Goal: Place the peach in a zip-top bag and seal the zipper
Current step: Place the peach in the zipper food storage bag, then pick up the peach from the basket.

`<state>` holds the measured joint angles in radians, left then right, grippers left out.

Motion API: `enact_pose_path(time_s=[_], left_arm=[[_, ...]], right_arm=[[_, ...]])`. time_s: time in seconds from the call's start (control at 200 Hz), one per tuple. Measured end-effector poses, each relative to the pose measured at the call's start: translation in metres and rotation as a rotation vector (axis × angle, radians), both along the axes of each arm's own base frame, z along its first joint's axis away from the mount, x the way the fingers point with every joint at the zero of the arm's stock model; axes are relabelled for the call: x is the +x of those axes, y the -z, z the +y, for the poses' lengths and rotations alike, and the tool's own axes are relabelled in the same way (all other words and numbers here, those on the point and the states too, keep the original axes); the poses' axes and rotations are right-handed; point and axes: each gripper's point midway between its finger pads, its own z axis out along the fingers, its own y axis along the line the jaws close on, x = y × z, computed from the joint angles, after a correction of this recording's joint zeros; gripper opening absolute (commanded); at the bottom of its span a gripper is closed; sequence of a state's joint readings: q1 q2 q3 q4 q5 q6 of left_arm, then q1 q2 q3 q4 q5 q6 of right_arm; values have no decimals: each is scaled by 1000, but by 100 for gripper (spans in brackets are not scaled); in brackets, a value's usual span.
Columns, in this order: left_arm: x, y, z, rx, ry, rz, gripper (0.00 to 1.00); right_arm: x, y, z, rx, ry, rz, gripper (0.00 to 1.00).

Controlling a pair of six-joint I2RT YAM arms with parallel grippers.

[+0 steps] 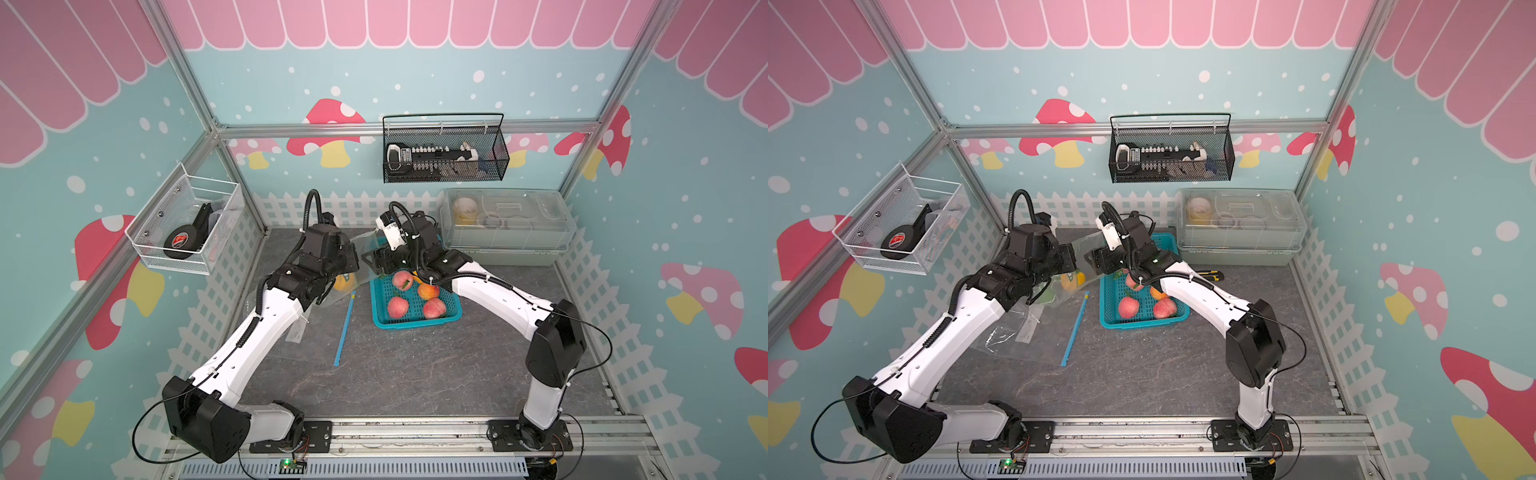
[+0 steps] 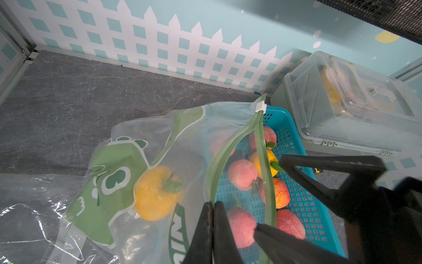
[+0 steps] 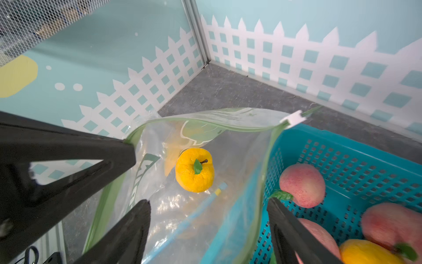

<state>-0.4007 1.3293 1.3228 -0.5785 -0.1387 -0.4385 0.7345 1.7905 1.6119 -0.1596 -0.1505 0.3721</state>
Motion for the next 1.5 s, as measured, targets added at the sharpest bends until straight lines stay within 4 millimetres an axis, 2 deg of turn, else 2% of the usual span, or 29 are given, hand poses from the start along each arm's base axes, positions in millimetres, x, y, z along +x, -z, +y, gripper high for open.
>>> enact_pose_path(time_s=[0.125, 0.24, 0.325, 0.505, 0.831, 1.161, 1.296, 1.501], left_arm=[[-1, 1, 0, 0, 0, 1, 0], [-4, -3, 2, -3, 0, -8, 0], [-8, -8, 3, -9, 0, -21, 0], [-16, -17, 6, -19, 1, -46, 0], [-28, -27, 11, -28, 6, -71, 0], [-33, -25, 12, -26, 13, -64, 0], [-34, -24, 12, -26, 14, -62, 0], [-35, -22, 12, -24, 15, -58, 0]], right_arm=[[0, -16, -30, -4, 120, -71, 82], [5, -16, -56, -38, 236, -97, 81], [12, -6, -68, -73, 286, -84, 81], [14, 32, -89, -165, 312, 6, 81], [-15, 105, -86, -288, 178, 205, 81], [-36, 183, -77, -382, 66, 402, 82], [-39, 202, -77, -414, 54, 454, 82], [-41, 221, -70, -418, 22, 501, 81]])
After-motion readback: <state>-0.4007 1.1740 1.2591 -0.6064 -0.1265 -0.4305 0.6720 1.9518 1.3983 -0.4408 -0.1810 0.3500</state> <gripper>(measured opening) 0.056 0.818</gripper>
